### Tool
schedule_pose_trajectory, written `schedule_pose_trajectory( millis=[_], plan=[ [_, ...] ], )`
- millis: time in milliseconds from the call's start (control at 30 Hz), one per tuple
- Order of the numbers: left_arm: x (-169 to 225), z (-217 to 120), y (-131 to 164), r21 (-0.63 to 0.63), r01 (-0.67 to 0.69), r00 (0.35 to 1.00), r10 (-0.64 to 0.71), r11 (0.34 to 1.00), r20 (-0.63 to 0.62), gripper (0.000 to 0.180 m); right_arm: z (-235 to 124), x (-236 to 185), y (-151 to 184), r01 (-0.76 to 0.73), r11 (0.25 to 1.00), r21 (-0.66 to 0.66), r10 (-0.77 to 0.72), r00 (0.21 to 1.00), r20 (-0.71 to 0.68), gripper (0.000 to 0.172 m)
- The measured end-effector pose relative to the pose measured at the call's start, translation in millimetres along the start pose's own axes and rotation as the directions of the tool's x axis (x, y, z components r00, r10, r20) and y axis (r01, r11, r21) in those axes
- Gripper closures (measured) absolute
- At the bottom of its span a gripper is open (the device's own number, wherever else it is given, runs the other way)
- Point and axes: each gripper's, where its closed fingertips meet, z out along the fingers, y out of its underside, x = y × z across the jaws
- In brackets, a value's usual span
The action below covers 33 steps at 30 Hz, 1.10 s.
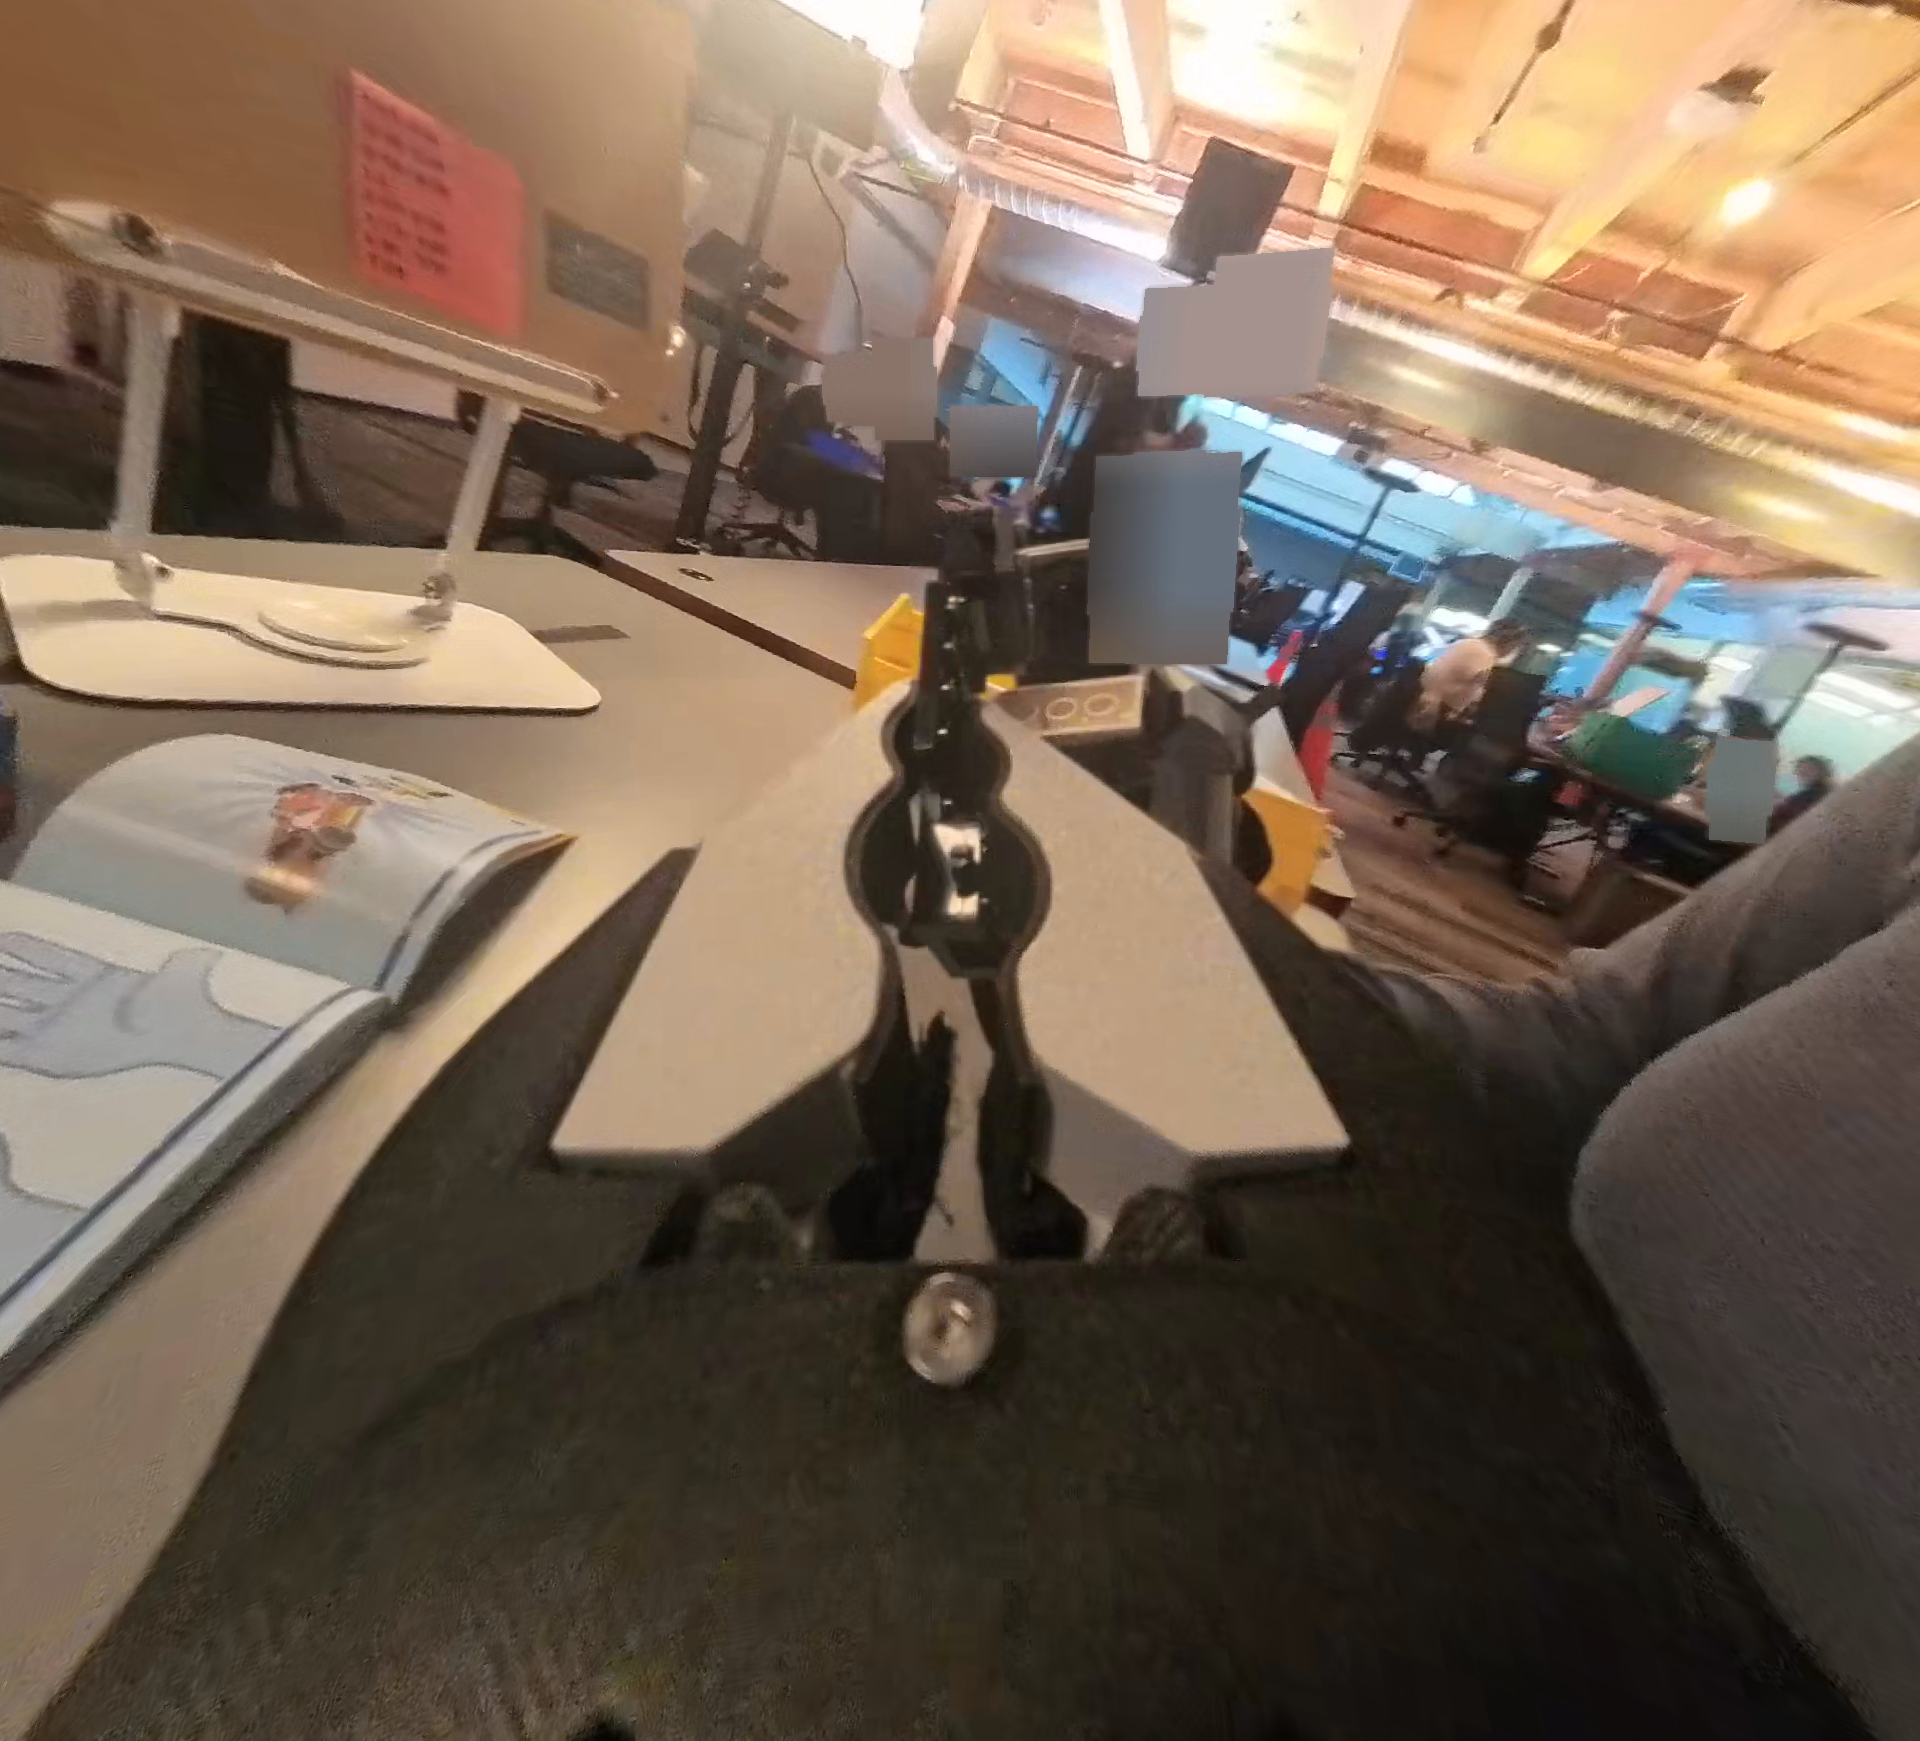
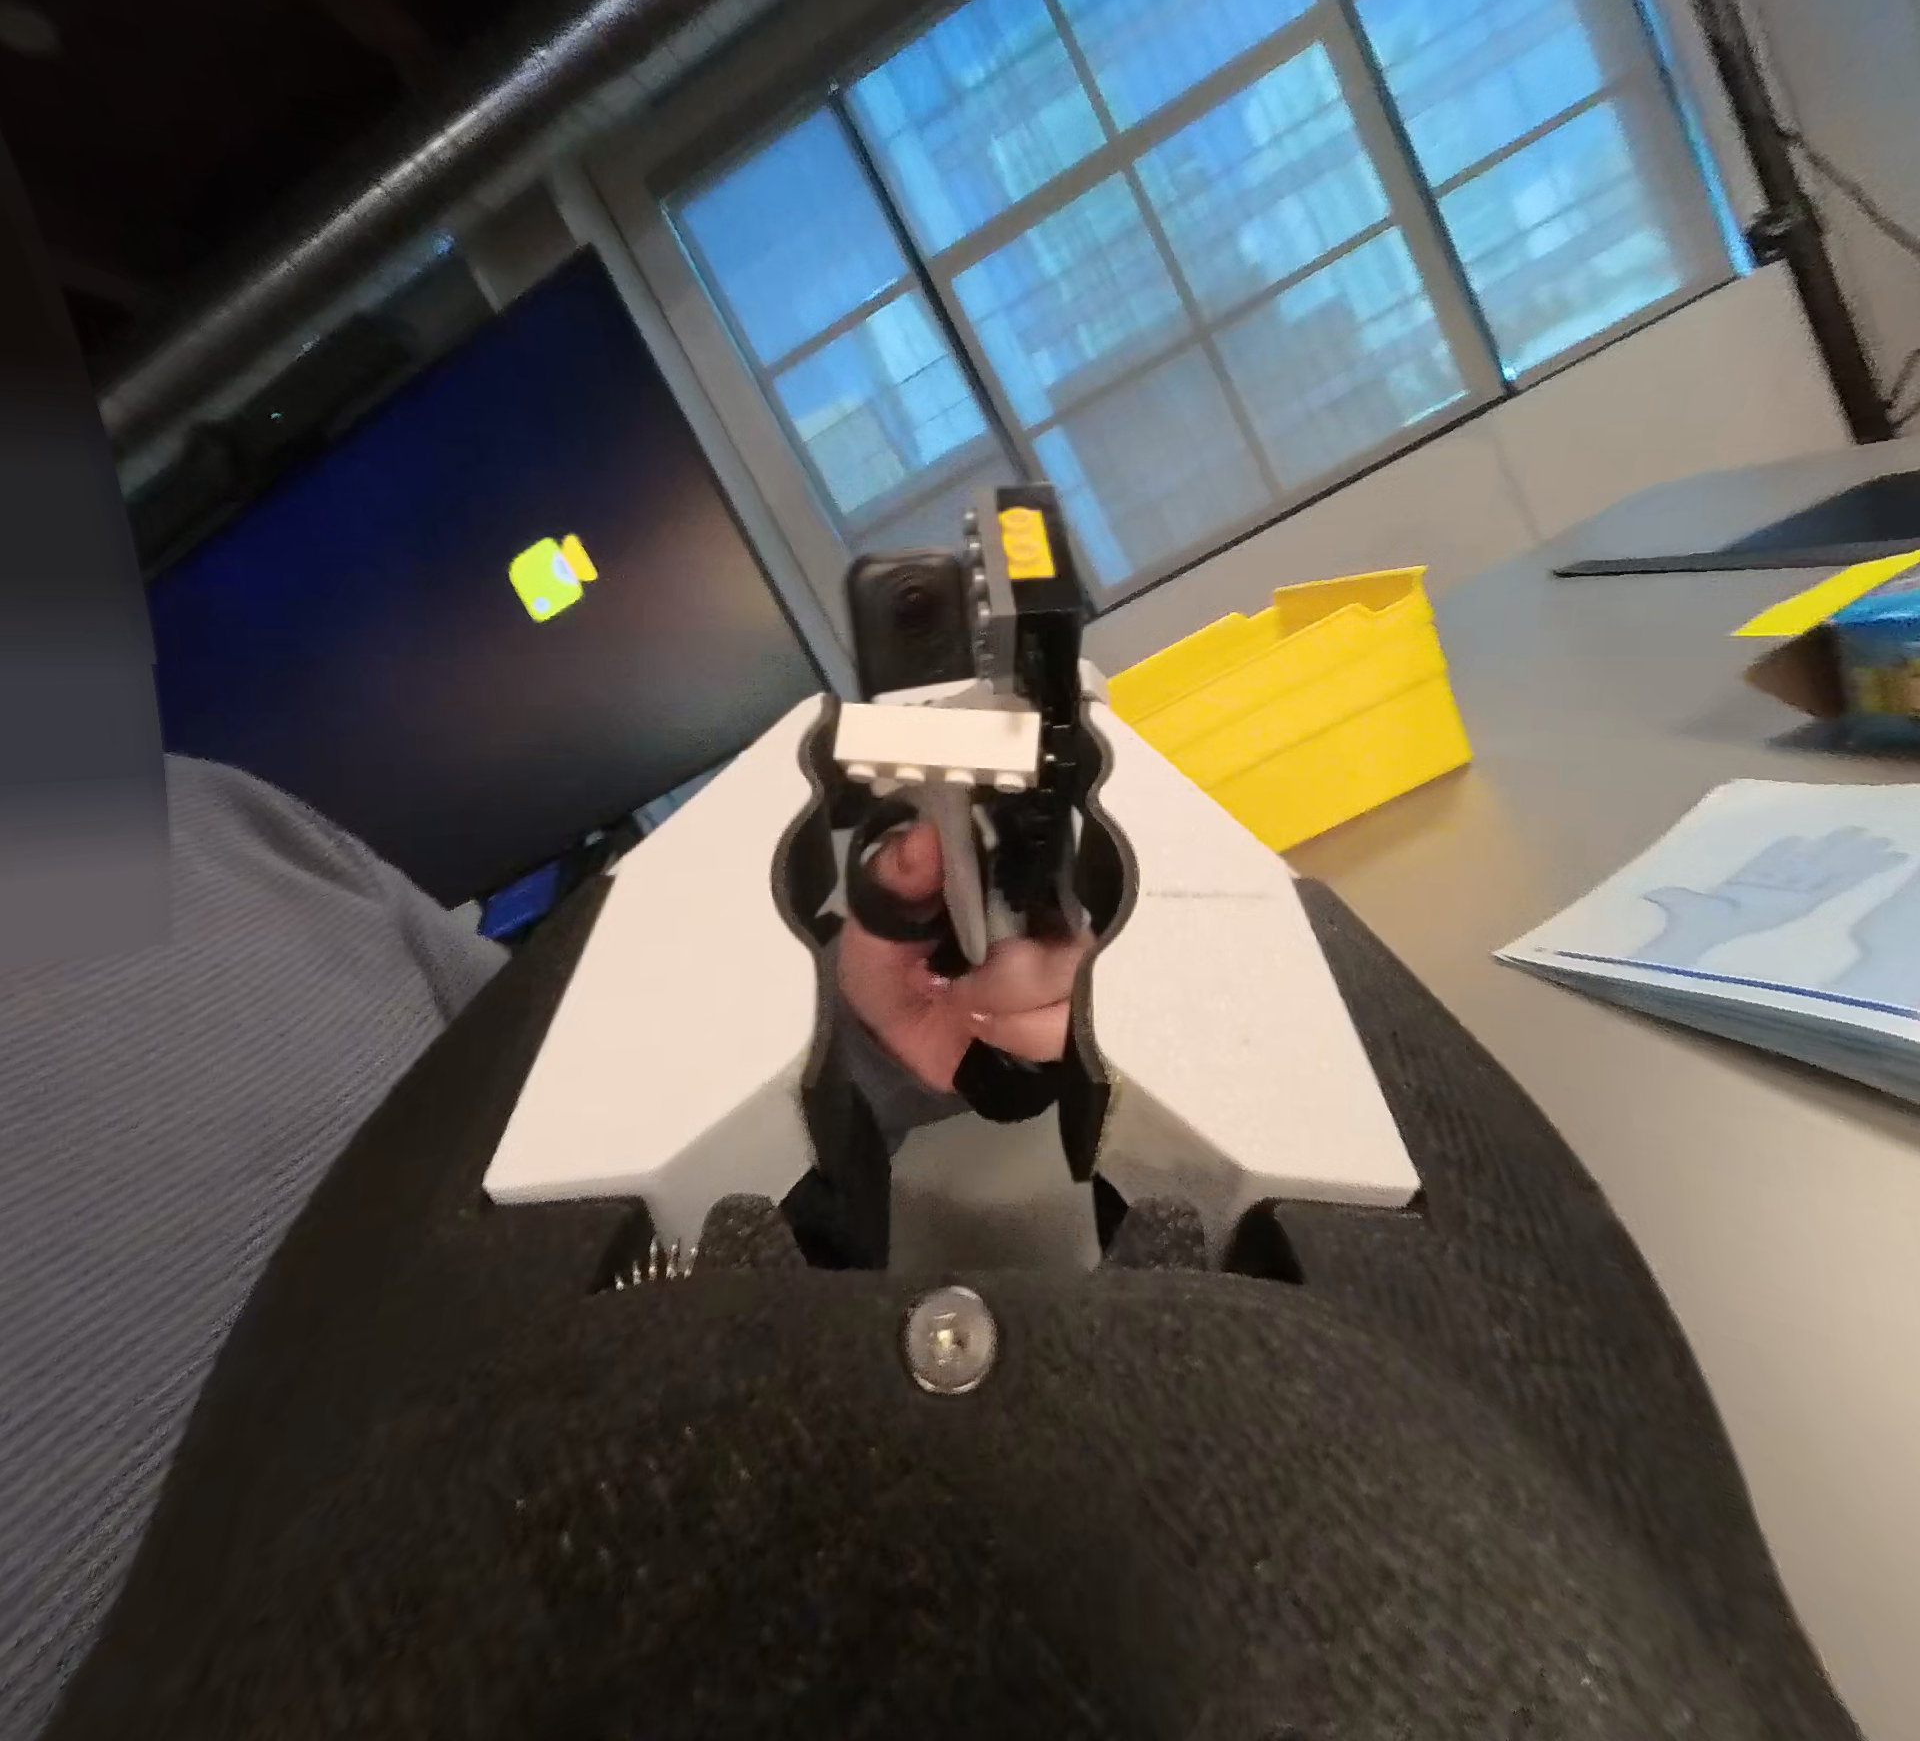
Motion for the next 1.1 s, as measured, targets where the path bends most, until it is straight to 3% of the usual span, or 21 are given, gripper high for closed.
schedule_pose_trajectory(
  millis=[67, 133, 300, 467, 533, 667, 800, 867, 967, 1033, 1100],
  plan=[
    [-4.1, 3.3, 3.7, -0.013, -0.126, 0.988, 0.127, 0.992, 0.084, 0.177, -2.7, 9.7, -0.6, -0.021, 0.999, 0.031, 0.023, 0.999, -0.049, 0.126],
    [-10.6, 5.4, 6.1, -0.018, -0.167, 0.975, 0.168, 0.986, 0.148, 0.178, -5.3, 19.4, 0.4, -0.046, 0.998, 0.047, 0.050, 0.995, -0.088, 0.126],
    [-35.4, -5.7, 3.2, 0.021, -0.109, 0.962, 0.100, 0.994, 0.254, 0.177, -15.7, 47.7, 4.6, -0.027, 0.999, 0.020, 0.031, 0.967, -0.254, 0.129],
    [-60.8, -9.3, 27.3, -0.122, -0.015, 0.938, 0.056, 0.992, 0.343, 0.177, -34.9, 83.3, 22.7, 0.010, 0.982, -0.189, -0.097, 0.883, -0.460, 0.128],
    [-65.5, -10.2, 32.4, -0.149, -0.030, 0.928, 0.082, 0.988, 0.363, 0.177, -36.9, 84.2, 20.1, -0.010, 0.987, -0.163, -0.068, 0.882, -0.466, 0.125],
    [-59.6, -5.5, 32.5, -0.206, -0.221, 0.882, 0.285, 0.953, 0.374, 0.177, -32.2, 76.0, 11.9, -0.132, 0.991, -0.012, 0.117, 0.909, -0.399, 0.121],
    [-49.1, 4.5, 41.7, -0.318, -0.411, 0.774, 0.511, 0.854, 0.373, 0.177, -29.2, 70.4, 6.6, -0.180, 0.980, 0.083, 0.197, 0.918, -0.345, 0.129],
    [-50.0, 5.2, 44.6, -0.348, -0.408, 0.756, 0.526, 0.844, 0.390, 0.177, -33.4, 74.8, 5.9, -0.075, 0.997, 0.027, 0.079, 0.910, -0.407, 0.128],
    [-53.3, 3.7, 46.7, -0.334, -0.328, 0.802, 0.447, 0.884, 0.395, 0.177, -39.5, 78.7, 2.0, 0.177, 0.972, -0.155, -0.231, 0.838, -0.495, 0.132],
    [-55.7, 2.4, 46.9, -0.322, -0.286, 0.821, 0.404, 0.903, 0.403, 0.177, -42.1, 77.4, 0.1, 0.341, 0.895, -0.286, -0.443, 0.742, -0.503, 0.141],
    [-57.6, 0.4, 44.7, -0.312, -0.258, 0.830, 0.375, 0.914, 0.413, 0.177, -45.0, 77.8, 1.0, 0.471, 0.773, -0.425, -0.633, 0.611, -0.475, 0.147]
  ],
)
